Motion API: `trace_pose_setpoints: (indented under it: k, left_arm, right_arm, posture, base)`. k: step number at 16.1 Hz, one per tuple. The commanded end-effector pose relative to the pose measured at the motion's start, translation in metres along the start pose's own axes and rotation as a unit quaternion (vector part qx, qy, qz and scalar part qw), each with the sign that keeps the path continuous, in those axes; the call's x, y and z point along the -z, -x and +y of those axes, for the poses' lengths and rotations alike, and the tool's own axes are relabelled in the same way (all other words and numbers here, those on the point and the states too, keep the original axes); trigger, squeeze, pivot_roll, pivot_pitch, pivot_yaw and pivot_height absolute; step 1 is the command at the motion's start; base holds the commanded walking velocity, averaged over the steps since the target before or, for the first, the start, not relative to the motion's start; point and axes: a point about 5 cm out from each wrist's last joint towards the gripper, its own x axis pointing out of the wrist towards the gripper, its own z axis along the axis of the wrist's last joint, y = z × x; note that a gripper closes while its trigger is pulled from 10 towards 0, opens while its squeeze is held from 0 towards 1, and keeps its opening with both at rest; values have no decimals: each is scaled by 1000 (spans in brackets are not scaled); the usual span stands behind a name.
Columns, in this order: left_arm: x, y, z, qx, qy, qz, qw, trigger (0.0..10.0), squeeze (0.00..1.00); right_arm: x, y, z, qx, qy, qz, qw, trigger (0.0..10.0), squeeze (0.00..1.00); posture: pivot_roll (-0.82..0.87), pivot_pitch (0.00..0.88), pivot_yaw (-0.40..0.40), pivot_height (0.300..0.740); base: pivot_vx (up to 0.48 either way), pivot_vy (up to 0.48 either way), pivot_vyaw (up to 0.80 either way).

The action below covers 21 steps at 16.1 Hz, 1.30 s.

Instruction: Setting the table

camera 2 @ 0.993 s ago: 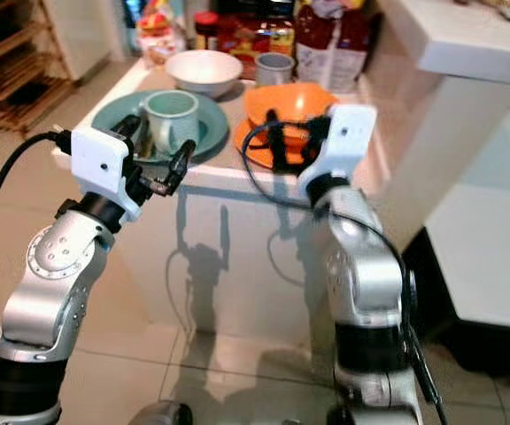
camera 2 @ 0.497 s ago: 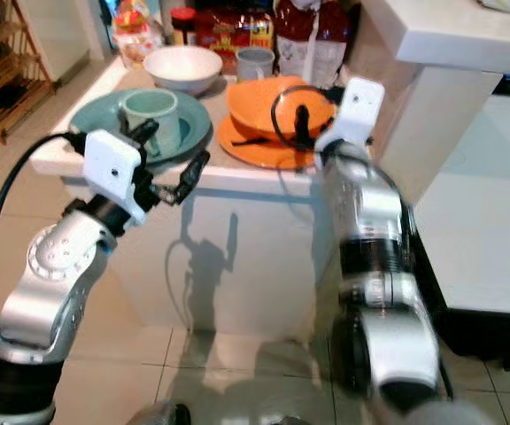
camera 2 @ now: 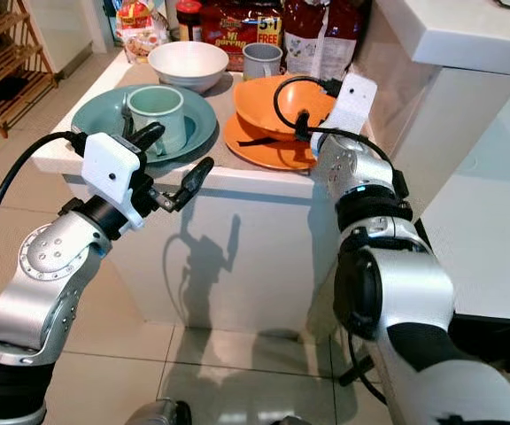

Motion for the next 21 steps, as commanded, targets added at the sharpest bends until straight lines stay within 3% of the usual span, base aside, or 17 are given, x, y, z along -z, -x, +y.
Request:
trace_pose_setpoints:
  k: [1, 7, 8, 9, 10, 21]
  left_arm:
    - [-1, 2, -3, 13, 0, 2, 1000, 10000, 0]
    - [-2, 5, -5, 27, 1, 6, 1000, 10000, 0]
    - [-2, 6, -5, 27, 1, 8, 1000, 10000, 0]
    - [-2, 6, -5, 28, 1, 9, 1000, 10000, 0]
    - [-2, 7, -6, 29, 1, 10, 1000, 10000, 0]
    - [-2, 8, -8, 42, 1, 20, 999, 10000, 0]
  right_arm:
    - [-9, 0, -1, 3, -28, -11, 1000, 10000, 0]
    - [-1, -2, 1, -35, -151, 8, 988, 10000, 0]
    - [1, -2, 0, -35, -162, 10, 986, 3490, 0]
    - [1, -2, 0, -35, -163, 10, 986, 2863, 0]
    - [1, -2, 1, -38, -166, 8, 985, 0, 0]
    - [-2, -2, 0, -43, -198, 4, 979, 0, 0]
  posture:
    - [134, 40, -58, 740]
    - [157, 38, -57, 740]
    - [159, 40, -59, 740]
    - [159, 40, -59, 740]
    - [162, 41, -59, 740]
    - [172, 42, -64, 740]
  base:
    - [0, 0, 0]
    - [0, 0, 0]
    - [0, 0, 0]
    - [0, 0, 0]
    - [0, 0, 0]
    - [0, 0, 0]
